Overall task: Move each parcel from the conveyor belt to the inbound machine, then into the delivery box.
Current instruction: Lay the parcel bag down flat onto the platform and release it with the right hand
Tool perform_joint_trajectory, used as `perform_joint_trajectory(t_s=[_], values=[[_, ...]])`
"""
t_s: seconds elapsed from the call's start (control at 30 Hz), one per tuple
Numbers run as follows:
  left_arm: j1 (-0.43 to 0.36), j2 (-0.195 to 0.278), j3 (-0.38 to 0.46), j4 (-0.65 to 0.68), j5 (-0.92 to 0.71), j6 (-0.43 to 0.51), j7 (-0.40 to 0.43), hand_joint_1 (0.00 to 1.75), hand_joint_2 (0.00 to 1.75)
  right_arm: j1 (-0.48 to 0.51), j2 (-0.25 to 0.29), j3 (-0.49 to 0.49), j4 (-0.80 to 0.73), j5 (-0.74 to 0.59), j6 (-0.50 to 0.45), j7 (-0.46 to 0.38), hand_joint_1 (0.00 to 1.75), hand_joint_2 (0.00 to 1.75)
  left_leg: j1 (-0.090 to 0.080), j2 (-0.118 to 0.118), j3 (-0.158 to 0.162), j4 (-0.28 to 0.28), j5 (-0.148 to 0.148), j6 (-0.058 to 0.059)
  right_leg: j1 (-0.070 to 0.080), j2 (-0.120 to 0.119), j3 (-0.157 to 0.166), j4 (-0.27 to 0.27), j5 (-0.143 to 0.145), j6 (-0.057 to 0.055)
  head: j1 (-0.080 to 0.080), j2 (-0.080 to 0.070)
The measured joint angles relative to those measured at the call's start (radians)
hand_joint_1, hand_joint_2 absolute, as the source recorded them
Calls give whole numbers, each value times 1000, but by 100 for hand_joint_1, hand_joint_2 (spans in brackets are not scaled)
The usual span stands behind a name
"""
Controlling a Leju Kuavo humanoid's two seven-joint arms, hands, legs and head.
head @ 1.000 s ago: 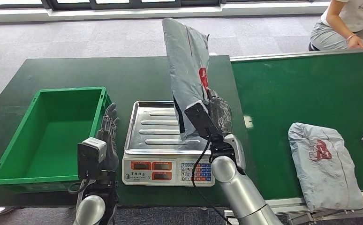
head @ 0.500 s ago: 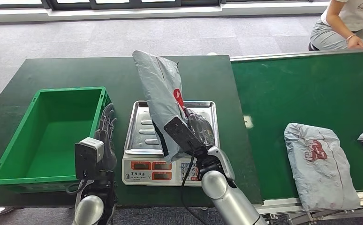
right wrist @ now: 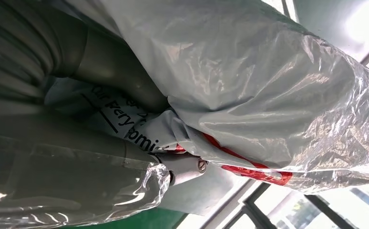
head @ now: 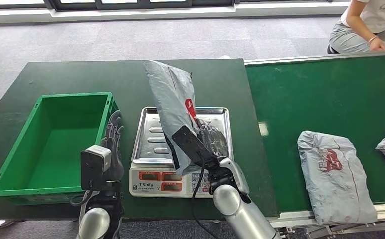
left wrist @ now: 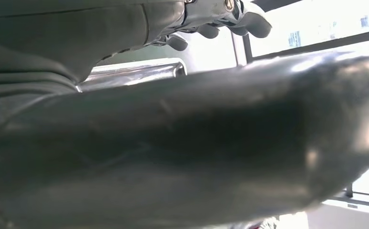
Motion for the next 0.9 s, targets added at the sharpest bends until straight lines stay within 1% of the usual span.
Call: perform_joint_trajectory(t_s=[0.1,0.23,0.37,0.47,0.77,0.9], values=[[-3,0,0,-9,-23,3,26,0,0,25,-4,0,-39,62,22,78,175,175,0,0,0,0,0,0,0,0,-1,0,0,0,0,0],[-5,-3,0,-9,-52,25,35,0,0,72,-15,-7,-93,139,19,121,175,175,0,0,-1,0,0,0,0,0,-1,0,0,0,0,0],[-3,-8,0,-10,-73,63,40,0,0,124,-30,-26,-120,166,5,131,175,175,0,0,-1,0,-1,0,0,0,-1,0,0,0,0,0],[-1,-9,0,-14,-79,74,45,0,0,149,-37,-43,-122,171,-3,131,175,175,0,0,-1,0,-1,0,0,0,-1,0,0,0,0,0],[1,-10,-5,-17,-54,82,54,0,0,179,-49,-68,-124,177,-9,137,175,175,0,1,-1,0,0,0,0,0,-1,0,0,0,0,0],[2,-10,-6,-29,-71,84,50,0,0,189,-51,-84,-124,172,-8,134,175,175,0,0,-1,0,0,0,0,0,-1,0,0,0,0,0]])
